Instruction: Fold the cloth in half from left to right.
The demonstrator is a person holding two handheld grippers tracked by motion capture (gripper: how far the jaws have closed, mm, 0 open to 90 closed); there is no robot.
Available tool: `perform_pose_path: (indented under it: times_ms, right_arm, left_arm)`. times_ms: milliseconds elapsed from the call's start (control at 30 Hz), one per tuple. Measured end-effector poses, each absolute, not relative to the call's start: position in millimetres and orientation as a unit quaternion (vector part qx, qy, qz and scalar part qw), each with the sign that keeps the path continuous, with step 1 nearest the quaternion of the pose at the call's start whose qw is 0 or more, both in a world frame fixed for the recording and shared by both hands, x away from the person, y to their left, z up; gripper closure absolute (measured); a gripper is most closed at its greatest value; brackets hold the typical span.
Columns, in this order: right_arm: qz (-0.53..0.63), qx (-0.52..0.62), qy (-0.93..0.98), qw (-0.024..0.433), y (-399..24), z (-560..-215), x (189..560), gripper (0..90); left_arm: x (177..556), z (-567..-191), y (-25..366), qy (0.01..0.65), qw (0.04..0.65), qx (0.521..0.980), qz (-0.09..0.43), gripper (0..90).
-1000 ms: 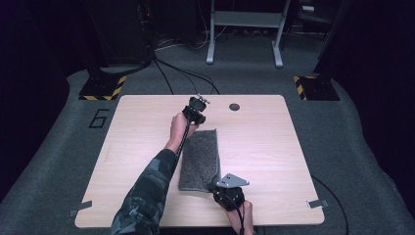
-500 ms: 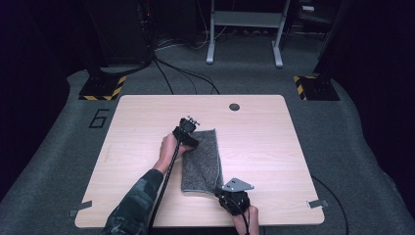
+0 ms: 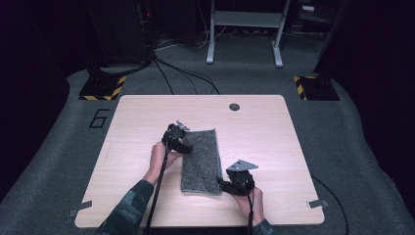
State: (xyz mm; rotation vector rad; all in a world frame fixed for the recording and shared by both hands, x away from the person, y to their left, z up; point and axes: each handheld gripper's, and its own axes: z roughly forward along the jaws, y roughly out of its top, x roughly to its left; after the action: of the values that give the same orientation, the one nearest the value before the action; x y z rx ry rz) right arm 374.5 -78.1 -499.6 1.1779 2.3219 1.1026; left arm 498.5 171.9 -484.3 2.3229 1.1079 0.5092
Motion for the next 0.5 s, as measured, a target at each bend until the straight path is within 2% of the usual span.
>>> perform_pose_path:
  times_ms: [167, 500]
  right_arm:
    - [0.341, 0.414, 0.827, 0.169, -70, -515, 400, 40.9]
    - [0.333, 0.422, 0.823, 0.181, -76, -518, 397, 36.7]
  left_arm:
    - [487, -500, 173, 0.394, 0.229, 0.868, 0.197, 23.5]
    - [490, -506, 176, 0.396, 0.258, 0.861, 0.187, 20.5]
